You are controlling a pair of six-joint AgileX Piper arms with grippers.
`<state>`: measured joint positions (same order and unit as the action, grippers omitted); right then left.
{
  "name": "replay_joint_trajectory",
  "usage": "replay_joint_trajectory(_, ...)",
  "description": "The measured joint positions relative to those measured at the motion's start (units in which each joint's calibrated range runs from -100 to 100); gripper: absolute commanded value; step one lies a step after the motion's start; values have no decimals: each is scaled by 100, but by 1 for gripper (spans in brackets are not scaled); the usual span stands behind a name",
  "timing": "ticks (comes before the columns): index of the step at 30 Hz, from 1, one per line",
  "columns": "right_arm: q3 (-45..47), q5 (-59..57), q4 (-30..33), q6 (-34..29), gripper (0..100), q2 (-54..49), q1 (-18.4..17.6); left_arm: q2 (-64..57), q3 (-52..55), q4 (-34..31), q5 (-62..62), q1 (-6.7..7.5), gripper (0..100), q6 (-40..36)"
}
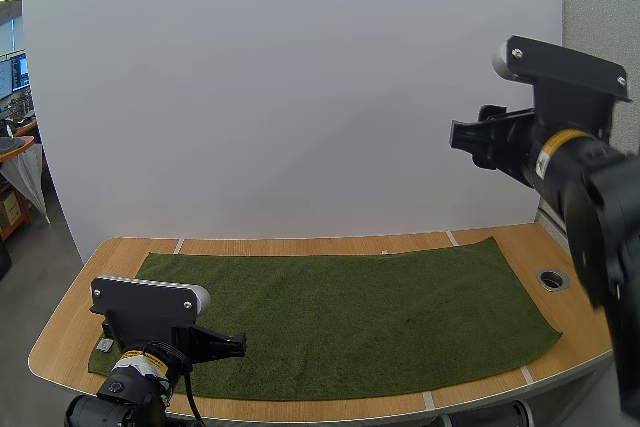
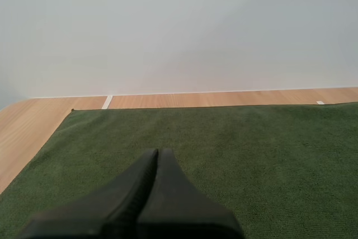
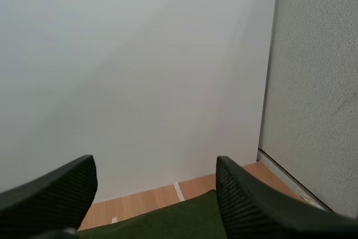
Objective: Fold the towel
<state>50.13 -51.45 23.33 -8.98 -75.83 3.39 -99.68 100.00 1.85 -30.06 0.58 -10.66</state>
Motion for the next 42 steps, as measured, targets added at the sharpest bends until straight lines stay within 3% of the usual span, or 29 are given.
replay_joint_trajectory(11, -1696, -1168, 380, -229, 100, 2679, 0, 0, 0, 0, 0, 0, 0, 0)
replay_joint_trajectory(20, -2592, -674, 214, 826, 100, 3984, 47, 0, 0, 0, 0, 0, 0, 0)
replay_joint_trajectory(24, -2721, -109, -706, 1651, 100, 4467, 284, 0, 0, 0, 0, 0, 0, 0)
replay_joint_trajectory(34, -3132, -443, -4713, 5150, 100, 5703, 1401, 0, 0, 0, 0, 0, 0, 0)
replay_joint_trajectory(37, -3330, -831, -5416, 5839, 100, 6040, 1614, 0, 0, 0, 0, 0, 0, 0)
replay_joint_trajectory(42, -3528, -957, -5717, 6433, 100, 6545, 1817, 0, 0, 0, 0, 0, 0, 0)
